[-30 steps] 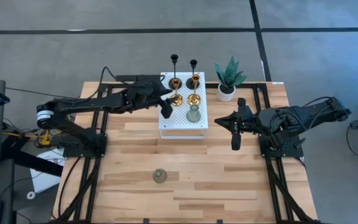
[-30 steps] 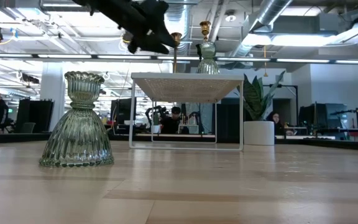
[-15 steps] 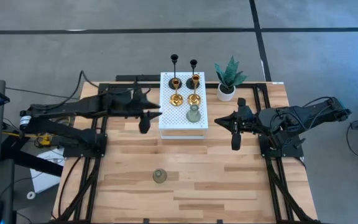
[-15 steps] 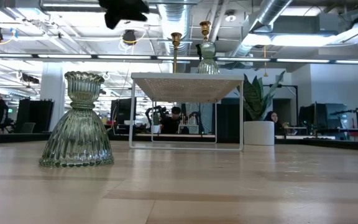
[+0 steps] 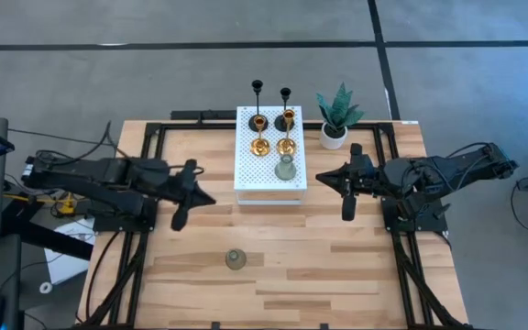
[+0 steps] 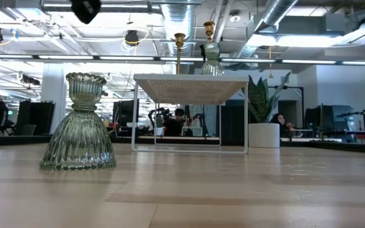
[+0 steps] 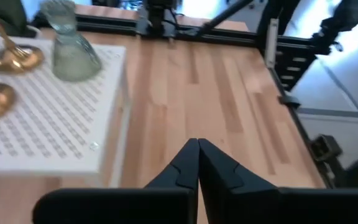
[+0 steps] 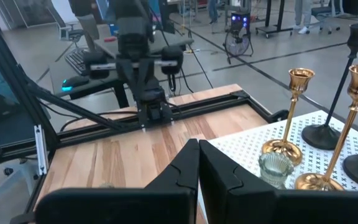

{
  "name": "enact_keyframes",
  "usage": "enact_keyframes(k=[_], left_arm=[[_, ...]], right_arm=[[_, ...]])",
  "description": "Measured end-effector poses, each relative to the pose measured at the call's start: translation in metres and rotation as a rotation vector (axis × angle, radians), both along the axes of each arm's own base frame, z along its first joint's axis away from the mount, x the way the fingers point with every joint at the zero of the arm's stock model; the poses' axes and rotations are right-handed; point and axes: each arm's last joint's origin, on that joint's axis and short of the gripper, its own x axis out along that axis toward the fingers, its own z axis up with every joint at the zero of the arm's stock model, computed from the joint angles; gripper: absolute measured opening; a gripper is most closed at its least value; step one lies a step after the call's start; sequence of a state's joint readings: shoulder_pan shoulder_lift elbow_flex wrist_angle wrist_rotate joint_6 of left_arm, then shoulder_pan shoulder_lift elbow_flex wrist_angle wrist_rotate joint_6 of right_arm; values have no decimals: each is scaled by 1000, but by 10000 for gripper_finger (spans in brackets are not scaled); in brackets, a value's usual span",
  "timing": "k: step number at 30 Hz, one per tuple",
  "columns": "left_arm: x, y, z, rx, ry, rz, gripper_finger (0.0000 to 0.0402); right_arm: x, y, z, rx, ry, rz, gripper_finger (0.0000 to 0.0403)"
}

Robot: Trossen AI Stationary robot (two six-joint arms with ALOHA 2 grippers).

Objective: Pick & Place candle stick holders
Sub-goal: Put the transparent glass candle holder aligned with the other transparent glass candle holder on the shelf

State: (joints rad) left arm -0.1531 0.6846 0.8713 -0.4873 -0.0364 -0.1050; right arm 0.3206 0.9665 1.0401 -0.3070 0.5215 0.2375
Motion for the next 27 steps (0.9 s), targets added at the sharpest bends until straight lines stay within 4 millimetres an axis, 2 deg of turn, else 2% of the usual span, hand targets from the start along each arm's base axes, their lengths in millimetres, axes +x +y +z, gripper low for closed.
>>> enact_keyframes(k=[4,9,19,27], left_arm=[[-10,-5,-14,-45,-38,-43,5],[-11,-13,-33,-65,-155,-100,4],[-5,-26,-102,-109,-161,-140,3],[-8,-34,-143,-168,-192,-189,3]], right_arm=[[0,0,0,1,-1,0,0],[0,0,0,1,-2,0,0],[0,0,0,26,-7,-6,0],[0,0,0,26,-9,-6,0]])
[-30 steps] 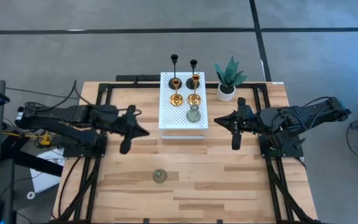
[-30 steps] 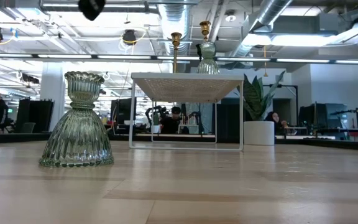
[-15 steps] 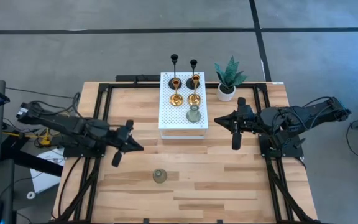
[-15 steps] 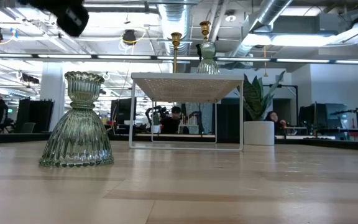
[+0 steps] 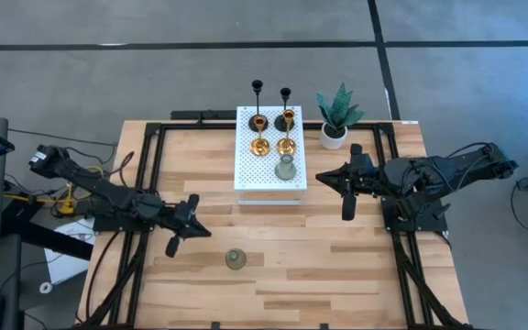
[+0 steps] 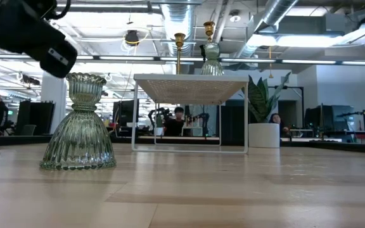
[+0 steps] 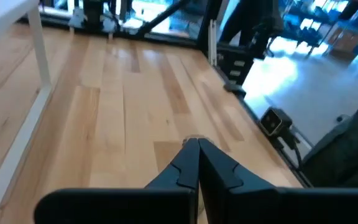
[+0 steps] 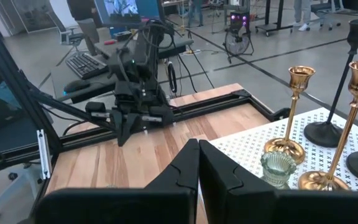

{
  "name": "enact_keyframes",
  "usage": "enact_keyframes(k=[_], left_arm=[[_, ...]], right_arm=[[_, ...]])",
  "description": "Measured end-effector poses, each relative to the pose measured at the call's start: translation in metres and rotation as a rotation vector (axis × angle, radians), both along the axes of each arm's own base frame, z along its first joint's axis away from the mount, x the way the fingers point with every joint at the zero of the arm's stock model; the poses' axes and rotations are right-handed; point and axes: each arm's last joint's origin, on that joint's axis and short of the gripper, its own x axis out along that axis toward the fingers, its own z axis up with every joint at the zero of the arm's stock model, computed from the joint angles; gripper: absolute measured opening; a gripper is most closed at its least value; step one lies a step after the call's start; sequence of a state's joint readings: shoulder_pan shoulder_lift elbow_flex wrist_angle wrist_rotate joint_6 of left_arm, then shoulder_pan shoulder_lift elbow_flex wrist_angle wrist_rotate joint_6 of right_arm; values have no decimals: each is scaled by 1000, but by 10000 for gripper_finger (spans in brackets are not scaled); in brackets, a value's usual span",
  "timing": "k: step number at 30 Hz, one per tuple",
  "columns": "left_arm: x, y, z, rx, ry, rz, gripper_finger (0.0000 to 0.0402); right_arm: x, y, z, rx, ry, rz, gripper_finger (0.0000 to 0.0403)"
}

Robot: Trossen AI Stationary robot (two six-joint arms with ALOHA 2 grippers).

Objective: Pick & Place candle stick holders
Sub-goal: Put the transparent glass candle holder aligned with the other transparent glass candle holder on the shelf

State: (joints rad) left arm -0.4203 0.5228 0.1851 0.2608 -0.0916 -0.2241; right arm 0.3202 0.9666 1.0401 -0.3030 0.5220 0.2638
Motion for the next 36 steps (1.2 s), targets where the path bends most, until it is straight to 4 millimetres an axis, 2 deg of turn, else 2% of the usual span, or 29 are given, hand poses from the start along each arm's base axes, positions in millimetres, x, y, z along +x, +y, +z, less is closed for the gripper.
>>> enact_keyframes(k=[3,9,14,31,36], left_arm=[[-2,0,-10,-14,-33,6,3],[-6,1,-37,18,34,-5,5],[-9,1,-52,71,55,-61,6],[-9,1,-51,125,29,-82,7],[-9,1,-52,228,-6,-92,7]], right_arm=[[0,0,0,7,-2,-2,0],[1,-2,0,56,-10,-24,0],[1,-2,-1,55,-8,-24,0],[1,-2,-4,67,15,-29,0],[1,-2,-4,78,12,-32,0]])
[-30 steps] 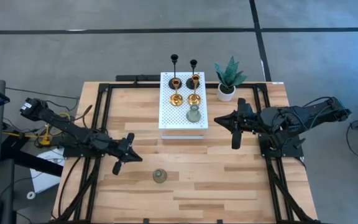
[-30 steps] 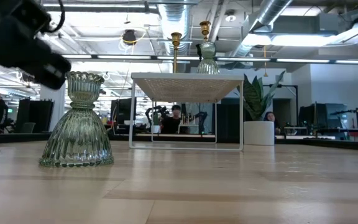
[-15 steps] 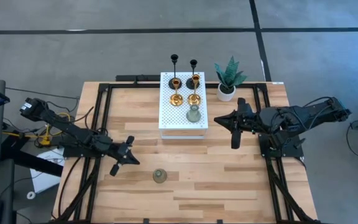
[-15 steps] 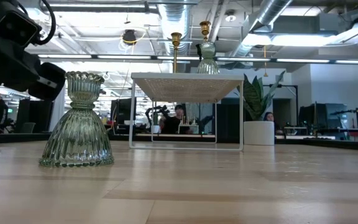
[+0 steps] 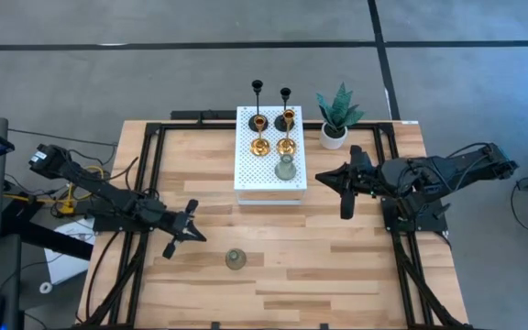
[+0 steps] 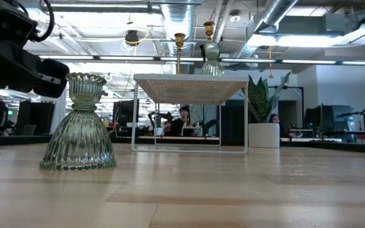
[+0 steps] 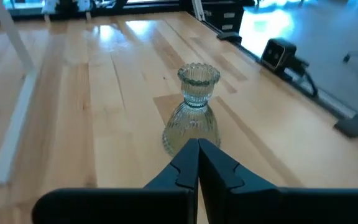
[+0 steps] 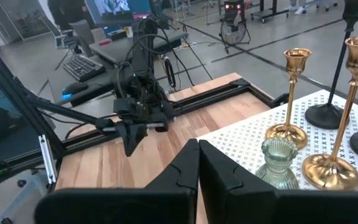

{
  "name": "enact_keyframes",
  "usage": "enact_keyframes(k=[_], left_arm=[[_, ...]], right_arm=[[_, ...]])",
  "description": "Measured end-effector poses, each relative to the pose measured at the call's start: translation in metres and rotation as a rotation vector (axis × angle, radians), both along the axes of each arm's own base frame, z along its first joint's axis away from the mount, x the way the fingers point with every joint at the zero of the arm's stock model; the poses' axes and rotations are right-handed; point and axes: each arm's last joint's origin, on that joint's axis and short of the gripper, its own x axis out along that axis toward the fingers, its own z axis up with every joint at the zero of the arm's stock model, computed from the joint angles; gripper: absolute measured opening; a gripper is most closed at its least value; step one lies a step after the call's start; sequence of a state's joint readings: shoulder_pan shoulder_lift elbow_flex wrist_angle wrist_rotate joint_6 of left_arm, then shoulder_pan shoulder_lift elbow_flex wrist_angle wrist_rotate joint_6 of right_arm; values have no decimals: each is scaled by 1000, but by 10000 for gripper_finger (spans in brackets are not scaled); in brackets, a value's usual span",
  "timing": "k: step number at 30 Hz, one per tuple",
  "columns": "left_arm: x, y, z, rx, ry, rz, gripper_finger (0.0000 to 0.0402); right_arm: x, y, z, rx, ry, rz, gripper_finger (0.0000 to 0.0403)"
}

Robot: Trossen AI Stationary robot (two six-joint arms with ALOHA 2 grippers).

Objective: Pick & Place candle stick holders
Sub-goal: Put the transparent glass candle holder aligned with the other transparent glass candle holder on the shelf

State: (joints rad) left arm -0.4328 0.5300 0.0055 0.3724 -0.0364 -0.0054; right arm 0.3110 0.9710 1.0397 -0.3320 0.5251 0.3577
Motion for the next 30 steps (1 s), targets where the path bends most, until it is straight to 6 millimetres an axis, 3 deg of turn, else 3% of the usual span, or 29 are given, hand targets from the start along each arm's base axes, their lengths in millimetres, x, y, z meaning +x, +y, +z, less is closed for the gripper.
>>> enact_keyframes(k=[9,14,18,30], left_arm=[[6,-3,-15,117,94,-14,9],[12,-6,-14,37,77,0,36],[17,-8,-8,-73,40,14,75],[27,-8,-18,-102,85,48,248]], right_arm=[[1,-5,1,113,-38,-50,0],[1,-5,1,113,-38,-51,0],[2,-8,1,112,-39,-66,0],[3,-14,1,111,-41,-98,0]])
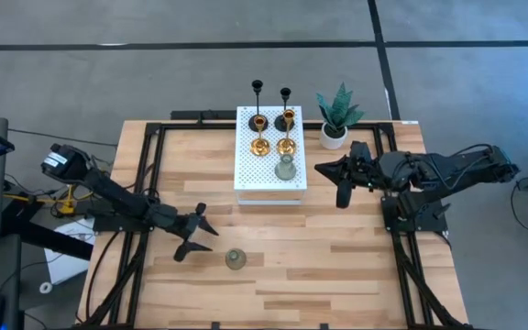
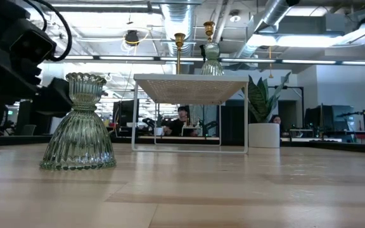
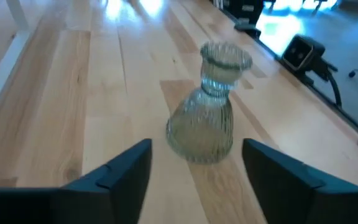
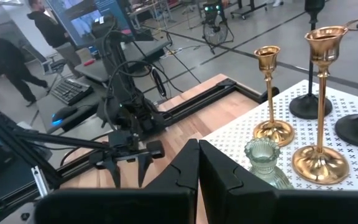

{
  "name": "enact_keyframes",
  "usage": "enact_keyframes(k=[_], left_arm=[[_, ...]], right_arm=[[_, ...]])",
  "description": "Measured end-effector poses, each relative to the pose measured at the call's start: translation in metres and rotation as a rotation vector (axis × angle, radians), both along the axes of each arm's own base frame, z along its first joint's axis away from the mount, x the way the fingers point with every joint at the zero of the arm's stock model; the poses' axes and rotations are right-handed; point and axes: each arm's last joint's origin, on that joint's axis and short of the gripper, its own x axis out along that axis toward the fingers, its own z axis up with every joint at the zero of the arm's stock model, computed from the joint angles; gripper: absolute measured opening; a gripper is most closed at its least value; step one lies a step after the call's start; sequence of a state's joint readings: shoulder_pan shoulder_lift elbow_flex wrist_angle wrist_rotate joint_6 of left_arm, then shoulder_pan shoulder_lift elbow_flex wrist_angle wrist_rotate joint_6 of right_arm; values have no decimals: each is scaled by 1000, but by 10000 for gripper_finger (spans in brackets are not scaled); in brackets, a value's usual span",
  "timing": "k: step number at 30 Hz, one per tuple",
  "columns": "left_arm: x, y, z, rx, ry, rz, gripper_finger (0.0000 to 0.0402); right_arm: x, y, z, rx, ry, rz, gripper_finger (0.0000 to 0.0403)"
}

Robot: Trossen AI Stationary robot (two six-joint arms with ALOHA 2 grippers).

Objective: Pick & Place candle stick holders
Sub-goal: Put the transparent glass candle holder aligned with the other transparent glass candle holder on the shelf

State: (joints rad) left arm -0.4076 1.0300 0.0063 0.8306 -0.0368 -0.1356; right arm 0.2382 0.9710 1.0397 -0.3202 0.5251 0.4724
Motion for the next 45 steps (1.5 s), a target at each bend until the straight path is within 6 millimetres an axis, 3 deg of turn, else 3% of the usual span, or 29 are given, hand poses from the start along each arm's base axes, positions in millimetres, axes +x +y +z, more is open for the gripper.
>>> enact_keyframes(k=[4,8,20,28,45], left_arm=[[9,-2,3,-2,-4,13,295],[23,-7,7,33,1,10,313],[53,-20,13,54,11,-8,294],[69,-30,10,37,44,-111,294],[83,-35,18,3,20,-103,294]], right_arm=[[0,0,0,0,0,1,0],[0,0,-1,-2,8,0,0],[0,0,-2,-5,17,1,0],[-1,0,-2,-8,22,1,0],[-1,0,-2,-13,29,2,0]])
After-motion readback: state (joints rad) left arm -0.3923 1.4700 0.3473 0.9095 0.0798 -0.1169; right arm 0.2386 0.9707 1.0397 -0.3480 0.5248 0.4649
